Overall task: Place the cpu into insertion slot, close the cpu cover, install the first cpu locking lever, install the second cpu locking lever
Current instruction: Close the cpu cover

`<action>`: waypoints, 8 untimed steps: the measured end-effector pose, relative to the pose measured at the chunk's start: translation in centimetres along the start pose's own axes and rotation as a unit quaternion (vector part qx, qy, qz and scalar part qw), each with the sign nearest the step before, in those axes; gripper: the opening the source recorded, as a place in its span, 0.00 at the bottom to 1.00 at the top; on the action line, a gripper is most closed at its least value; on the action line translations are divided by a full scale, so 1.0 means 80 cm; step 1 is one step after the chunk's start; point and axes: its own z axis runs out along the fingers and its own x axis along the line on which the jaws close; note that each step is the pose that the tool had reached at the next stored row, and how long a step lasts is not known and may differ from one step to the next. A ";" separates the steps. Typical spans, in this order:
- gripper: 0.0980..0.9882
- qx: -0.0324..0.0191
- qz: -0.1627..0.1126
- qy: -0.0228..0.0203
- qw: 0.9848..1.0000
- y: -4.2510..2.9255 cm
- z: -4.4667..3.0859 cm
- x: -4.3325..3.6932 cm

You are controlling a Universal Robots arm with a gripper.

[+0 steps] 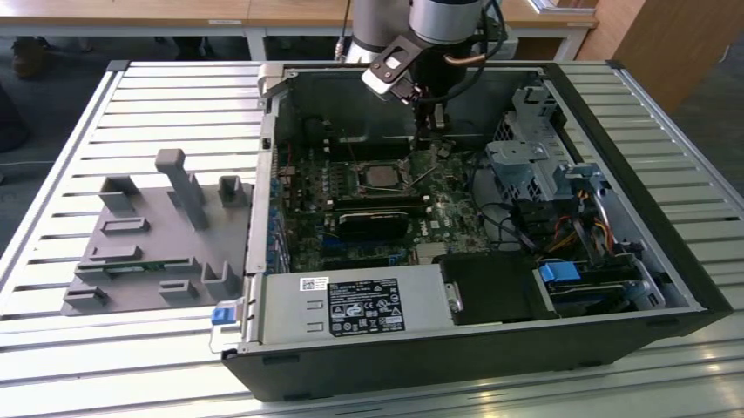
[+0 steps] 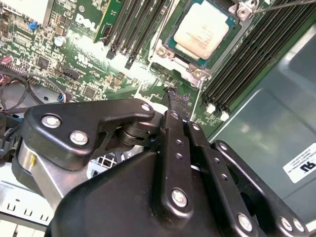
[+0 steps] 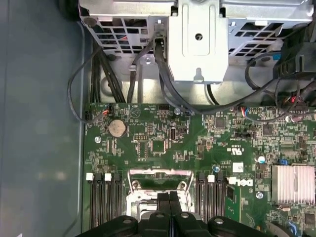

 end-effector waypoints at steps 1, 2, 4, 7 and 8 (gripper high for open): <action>0.02 0.000 0.000 0.000 1.000 0.0009 0.0001 0.000; 0.02 0.000 0.000 0.000 1.000 0.0017 0.0002 0.000; 0.02 0.000 0.000 0.000 1.000 0.0034 0.0005 0.000; 0.02 0.000 0.000 0.000 1.000 0.0062 0.0008 0.000; 0.02 0.000 0.000 0.000 1.000 0.0071 0.0009 0.000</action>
